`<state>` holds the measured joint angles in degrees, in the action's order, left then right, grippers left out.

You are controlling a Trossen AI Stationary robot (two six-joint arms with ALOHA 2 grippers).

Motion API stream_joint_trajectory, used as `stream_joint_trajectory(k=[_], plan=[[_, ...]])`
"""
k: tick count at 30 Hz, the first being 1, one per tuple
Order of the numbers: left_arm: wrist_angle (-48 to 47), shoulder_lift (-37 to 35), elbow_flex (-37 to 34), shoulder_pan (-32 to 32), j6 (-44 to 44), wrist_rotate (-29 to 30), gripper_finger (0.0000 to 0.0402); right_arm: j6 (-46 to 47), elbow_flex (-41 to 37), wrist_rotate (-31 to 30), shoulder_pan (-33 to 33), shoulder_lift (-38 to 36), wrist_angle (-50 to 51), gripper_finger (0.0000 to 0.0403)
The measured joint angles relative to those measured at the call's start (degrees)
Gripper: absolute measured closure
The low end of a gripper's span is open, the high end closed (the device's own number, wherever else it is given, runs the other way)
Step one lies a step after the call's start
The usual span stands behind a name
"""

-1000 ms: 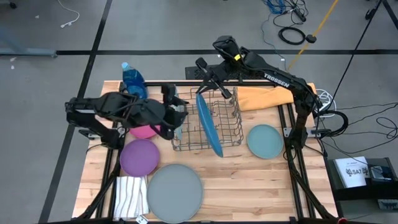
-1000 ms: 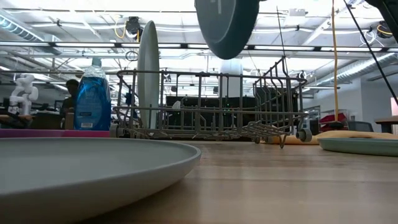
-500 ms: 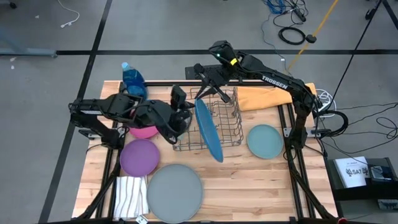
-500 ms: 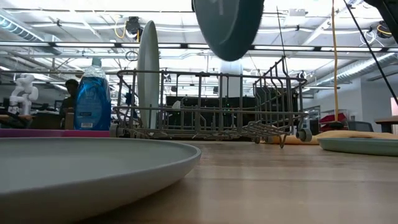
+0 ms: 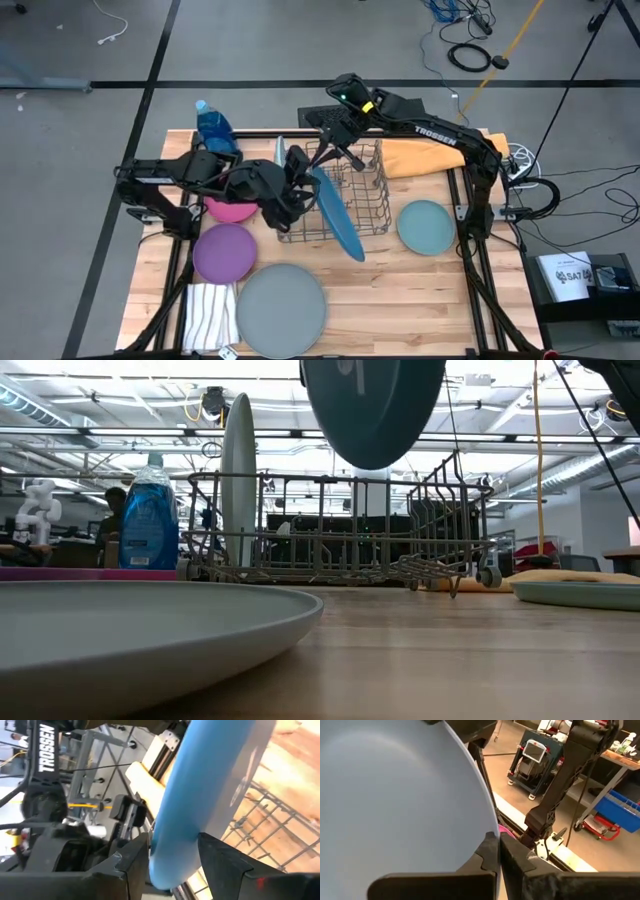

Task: Sort dishes
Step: Put the blue plate into the dish rack

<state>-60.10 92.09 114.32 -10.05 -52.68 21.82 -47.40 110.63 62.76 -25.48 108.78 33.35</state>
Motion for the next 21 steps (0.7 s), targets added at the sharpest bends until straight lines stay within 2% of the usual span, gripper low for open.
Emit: stream_joint_trajectory(k=[4,12,18,21], plan=[[-0.23,0.6,0.0,1.01,2.33,-4.53,0.0229,0.44,0.0,-1.64,0.97,0.23,0.23,0.0403],[-0.87,0.69,0.0,1.82,3.38,-9.85,0.0229,1.18,0.0,-2.75,2.59,0.21,0.44,0.0403],[-1.23,0.72,-0.25,1.77,5.4,-12.05,0.0231,1.32,0.0,-3.01,3.94,0.21,0.45,0.0403],[-1.17,0.73,-0.26,1.77,5.74,-12.63,0.0249,1.32,0.0,-3.3,4.51,0.21,0.4,0.0403]])
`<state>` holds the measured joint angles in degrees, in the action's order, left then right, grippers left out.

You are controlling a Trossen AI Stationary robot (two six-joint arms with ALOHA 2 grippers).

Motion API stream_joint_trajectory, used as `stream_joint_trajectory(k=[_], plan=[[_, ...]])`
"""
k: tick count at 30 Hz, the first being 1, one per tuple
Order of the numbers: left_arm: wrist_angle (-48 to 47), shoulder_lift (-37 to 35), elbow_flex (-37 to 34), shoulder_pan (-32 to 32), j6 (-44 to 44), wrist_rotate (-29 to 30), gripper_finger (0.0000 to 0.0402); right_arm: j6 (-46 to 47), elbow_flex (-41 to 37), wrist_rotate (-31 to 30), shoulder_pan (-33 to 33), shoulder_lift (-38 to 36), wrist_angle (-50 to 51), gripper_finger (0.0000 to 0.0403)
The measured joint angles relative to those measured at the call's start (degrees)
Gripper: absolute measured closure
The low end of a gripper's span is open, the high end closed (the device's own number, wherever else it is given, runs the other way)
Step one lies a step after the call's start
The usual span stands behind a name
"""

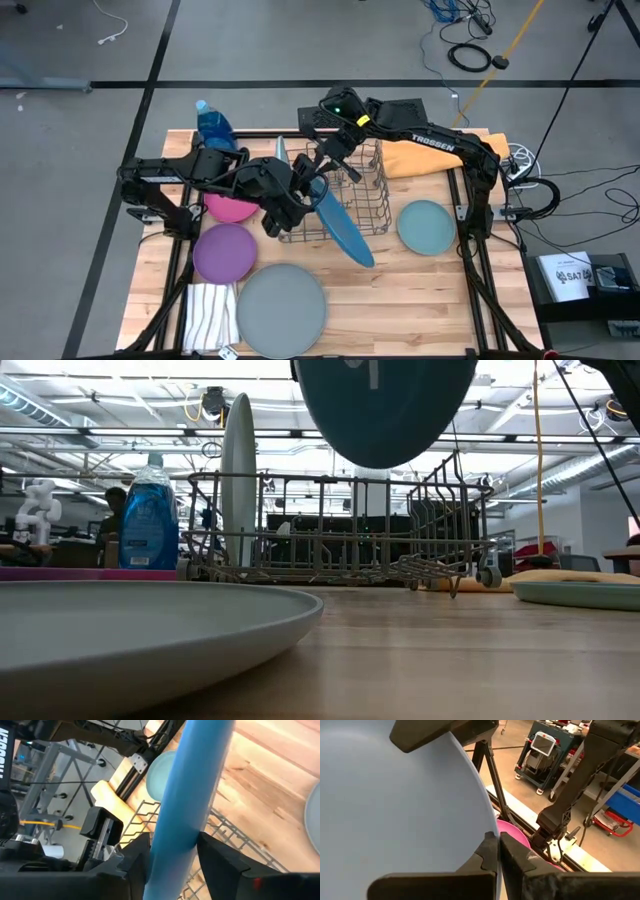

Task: Sort dishes
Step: Put the blue plate into the dish rack

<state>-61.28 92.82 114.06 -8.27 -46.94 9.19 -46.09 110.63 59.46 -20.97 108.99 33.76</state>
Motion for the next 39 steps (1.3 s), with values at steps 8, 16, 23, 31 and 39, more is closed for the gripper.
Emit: stream_joint_trajectory(k=[8,16,23,31,39], plan=[[0.38,0.04,-0.06,-0.04,0.27,-2.34,0.0365,0.21,0.0,0.01,1.12,0.0,-0.48,0.0402],[0.07,0.15,-0.17,-0.02,0.5,-3.5,0.0396,1.29,0.11,0.45,1.81,-0.2,-1.49,0.0401],[-2.02,0.07,-0.17,0.11,2.83,-3.39,0.0397,8.69,0.12,-5.04,2.21,-1.71,-2.18,0.0391],[-6.72,0.04,-0.15,0.44,3.14,-4.64,0.0398,9.45,0.22,-12.71,2.4,-7.82,-1.66,0.0298],[-13.09,0.24,-0.11,3.36,4.53,-5.07,0.0398,6.43,0.33,-22.38,2.12,-19.57,9.46,0.0224]])
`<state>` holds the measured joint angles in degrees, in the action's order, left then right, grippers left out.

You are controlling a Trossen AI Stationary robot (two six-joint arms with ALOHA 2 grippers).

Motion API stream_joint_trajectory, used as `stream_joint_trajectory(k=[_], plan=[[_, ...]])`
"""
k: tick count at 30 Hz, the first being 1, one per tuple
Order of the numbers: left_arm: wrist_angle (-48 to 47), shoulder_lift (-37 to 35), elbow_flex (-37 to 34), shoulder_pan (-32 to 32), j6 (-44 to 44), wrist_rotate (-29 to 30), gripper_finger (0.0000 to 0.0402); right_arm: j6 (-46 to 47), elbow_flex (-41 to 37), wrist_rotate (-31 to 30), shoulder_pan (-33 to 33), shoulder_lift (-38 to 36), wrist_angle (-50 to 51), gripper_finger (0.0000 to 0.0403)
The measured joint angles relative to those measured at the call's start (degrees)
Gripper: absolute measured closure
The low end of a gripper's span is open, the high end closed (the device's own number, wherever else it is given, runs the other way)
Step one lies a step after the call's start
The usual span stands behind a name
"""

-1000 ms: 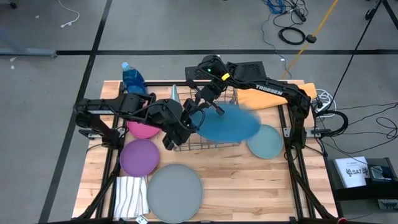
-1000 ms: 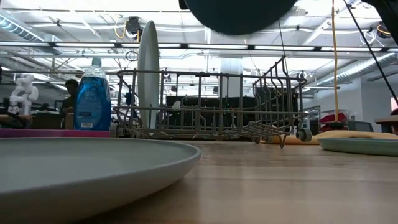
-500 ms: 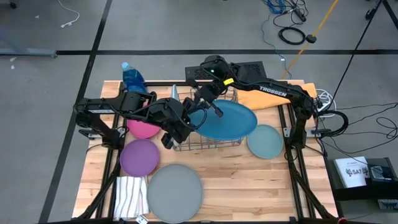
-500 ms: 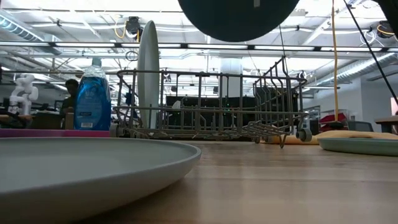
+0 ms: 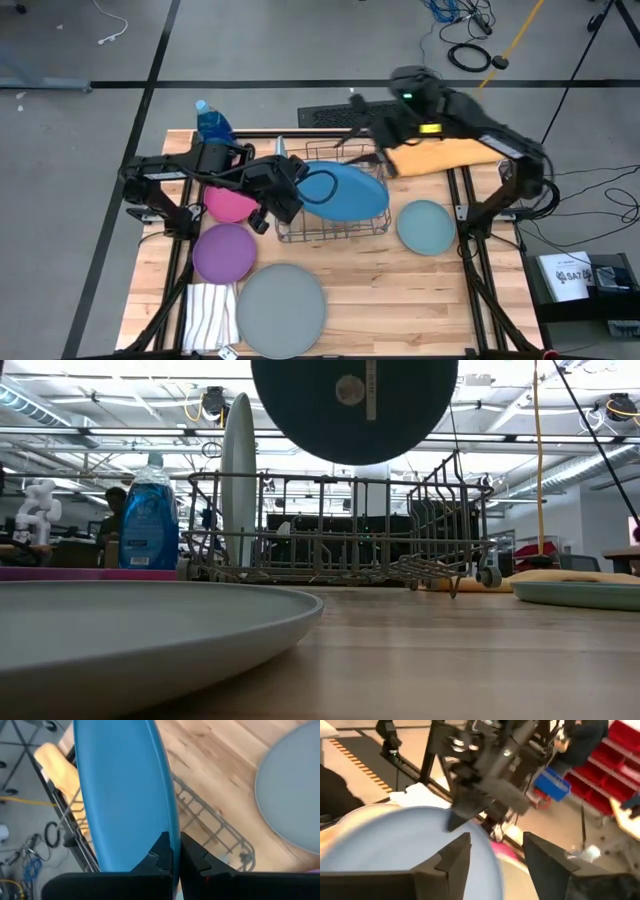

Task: Sort dishes
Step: Put the blue plate into the dish rack

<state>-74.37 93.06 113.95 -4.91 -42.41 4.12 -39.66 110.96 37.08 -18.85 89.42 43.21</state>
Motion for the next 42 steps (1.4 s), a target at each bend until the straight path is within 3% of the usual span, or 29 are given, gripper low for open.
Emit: stream_joint_trajectory(k=[6,13,24,42], plan=[[-0.83,0.0,0.04,2.46,-0.96,-1.04,0.0398,4.0,0.11,-5.37,0.98,-5.04,18.89,0.0216],[-1.62,0.02,0.04,4.29,-1.47,-2.79,0.0398,7.48,-0.01,-8.99,3.43,-1.87,30.09,0.0223],[-1.73,0.04,0.04,4.25,-1.41,-4.07,0.0398,10.14,-0.13,-8.44,8.5,2.19,32.84,0.0226],[-2.68,0.09,0.07,4.24,0.15,-5.57,0.0398,17.05,-0.09,-8.95,10.81,0.82,33.61,0.0226]])
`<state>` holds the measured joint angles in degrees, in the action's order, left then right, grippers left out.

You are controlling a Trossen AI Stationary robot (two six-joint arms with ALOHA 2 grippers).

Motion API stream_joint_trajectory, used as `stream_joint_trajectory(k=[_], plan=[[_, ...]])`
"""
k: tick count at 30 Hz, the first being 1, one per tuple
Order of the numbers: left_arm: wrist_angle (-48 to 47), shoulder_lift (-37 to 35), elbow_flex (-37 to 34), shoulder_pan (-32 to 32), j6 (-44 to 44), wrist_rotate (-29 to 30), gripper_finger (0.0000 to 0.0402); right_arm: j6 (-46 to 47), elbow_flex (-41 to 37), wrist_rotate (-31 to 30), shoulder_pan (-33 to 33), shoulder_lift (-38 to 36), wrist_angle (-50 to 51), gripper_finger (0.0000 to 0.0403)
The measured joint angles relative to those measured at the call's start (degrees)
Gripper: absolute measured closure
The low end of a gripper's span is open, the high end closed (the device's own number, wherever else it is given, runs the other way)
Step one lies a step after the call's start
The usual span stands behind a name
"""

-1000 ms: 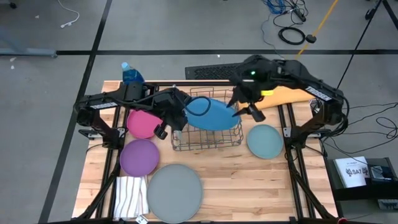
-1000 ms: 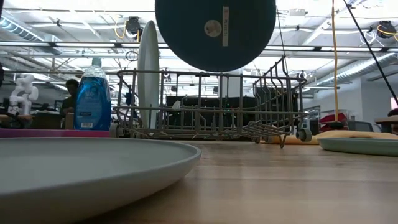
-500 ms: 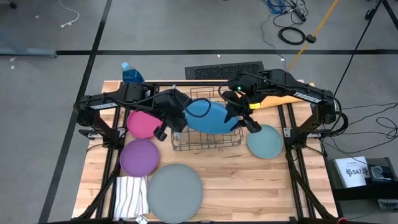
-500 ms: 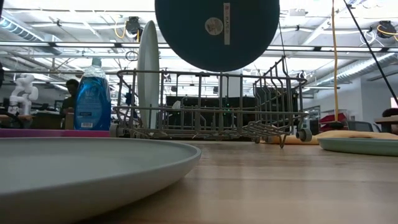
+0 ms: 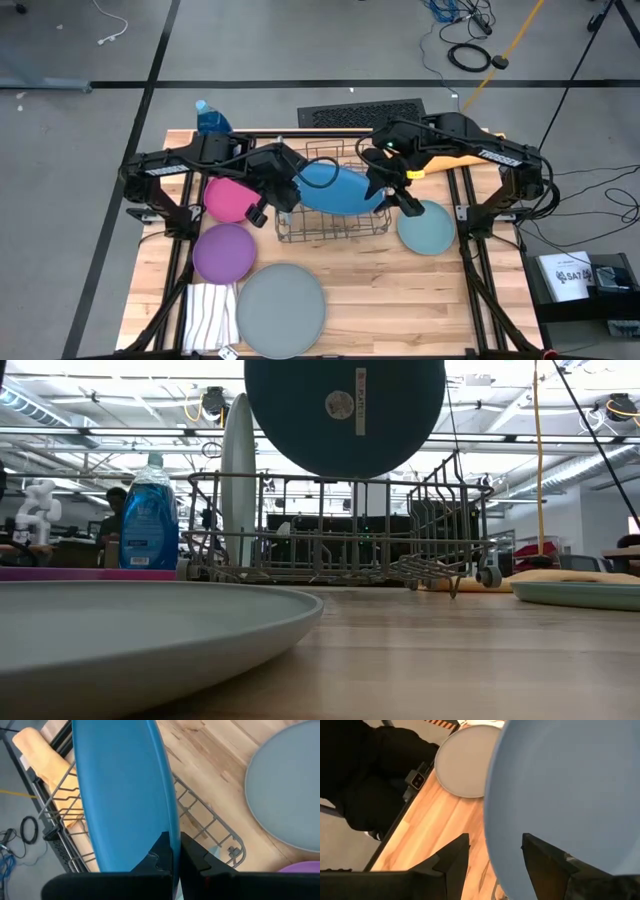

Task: Sort dishes
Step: Put the blue plate into the dish rack

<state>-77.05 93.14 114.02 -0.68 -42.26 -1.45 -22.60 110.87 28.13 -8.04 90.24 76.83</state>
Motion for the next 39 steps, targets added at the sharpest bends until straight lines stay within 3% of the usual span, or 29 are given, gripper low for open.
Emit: stream_joint_trajectory(k=[5,13,19,25,29,34,39], plan=[[0.03,0.24,0.0,0.19,0.22,0.05,0.0398,-0.04,0.09,-7.26,2.48,0.96,-1.75,0.0226],[-0.2,1.5,0.0,0.5,1.48,0.23,0.0398,0.13,0.09,-5.94,5.6,1.29,-2.11,0.0226],[0.83,2.37,0.0,0.97,1.47,0.44,0.0398,2.23,0.09,-14.02,6.47,2.7,-2.14,0.0227],[1.56,2.36,0.0,0.97,1.49,0.42,0.0398,2.16,0.07,-15.84,7.92,5.5,-3.34,0.0236],[0.87,2.38,0.0,0.97,1.51,0.21,0.0398,-0.17,0.07,-16.7,8.83,6.3,-3.66,0.0277],[0.11,2.36,0.0,0.93,2.51,-0.29,0.0398,-0.16,0.07,-17.5,8.87,5.58,-4.6,0.0382],[0.79,2.34,0.0,0.82,4.41,2.16,0.0373,0.17,0.07,-17.74,8.82,4.76,-4.57,0.0395]])
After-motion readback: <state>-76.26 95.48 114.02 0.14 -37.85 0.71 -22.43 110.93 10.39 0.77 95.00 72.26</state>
